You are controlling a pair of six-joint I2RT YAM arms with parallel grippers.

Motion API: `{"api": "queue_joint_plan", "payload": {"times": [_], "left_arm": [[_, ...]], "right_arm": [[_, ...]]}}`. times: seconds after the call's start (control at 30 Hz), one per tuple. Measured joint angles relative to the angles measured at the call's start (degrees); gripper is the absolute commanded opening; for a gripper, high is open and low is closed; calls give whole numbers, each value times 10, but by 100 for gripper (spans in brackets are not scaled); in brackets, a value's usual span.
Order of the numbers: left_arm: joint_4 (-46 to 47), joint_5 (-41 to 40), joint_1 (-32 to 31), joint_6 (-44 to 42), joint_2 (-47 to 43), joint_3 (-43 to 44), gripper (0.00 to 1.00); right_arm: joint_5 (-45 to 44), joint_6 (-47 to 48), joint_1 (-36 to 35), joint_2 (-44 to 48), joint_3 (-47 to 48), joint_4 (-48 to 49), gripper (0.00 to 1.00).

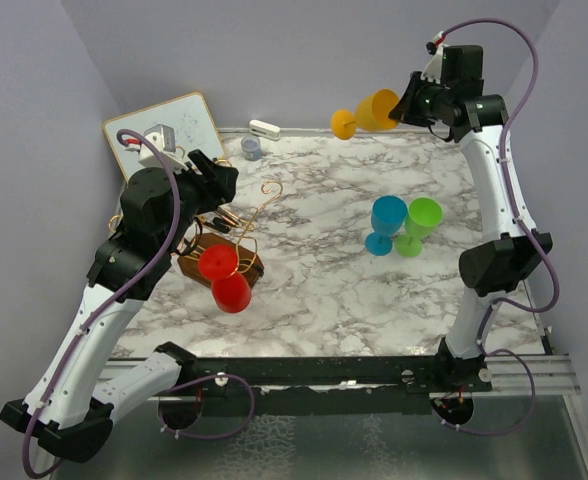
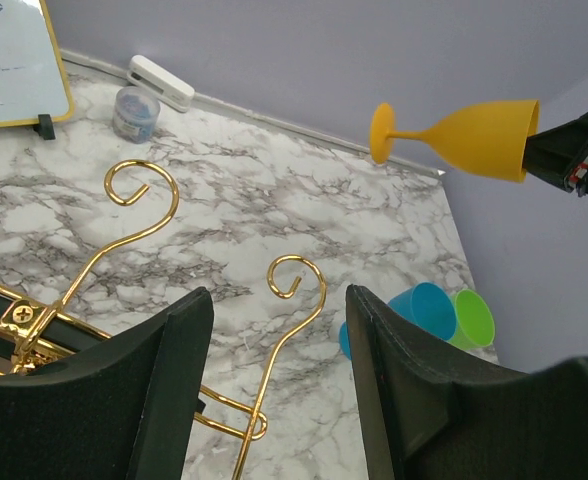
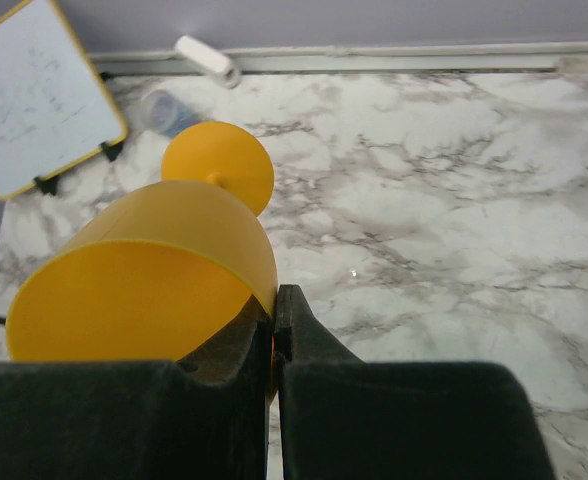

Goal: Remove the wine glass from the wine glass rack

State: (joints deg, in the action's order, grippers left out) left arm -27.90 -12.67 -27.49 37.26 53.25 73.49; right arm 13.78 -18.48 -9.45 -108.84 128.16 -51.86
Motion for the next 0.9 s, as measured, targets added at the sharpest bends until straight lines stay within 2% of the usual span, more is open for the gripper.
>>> {"api": "queue_joint_plan", "payload": {"times": [0.3, 0.73, 0.9], "left_arm": [[-9, 0, 0, -18, 1, 2, 57], [-45, -2, 0, -27, 2, 21, 57], [-63, -5, 0, -27, 0, 20, 57]], "right_arm": [[-151, -42, 44, -50, 12, -83, 1], [-157, 14, 31, -72, -115, -118, 1], [-176, 29, 12, -72, -135, -118, 1]]}}
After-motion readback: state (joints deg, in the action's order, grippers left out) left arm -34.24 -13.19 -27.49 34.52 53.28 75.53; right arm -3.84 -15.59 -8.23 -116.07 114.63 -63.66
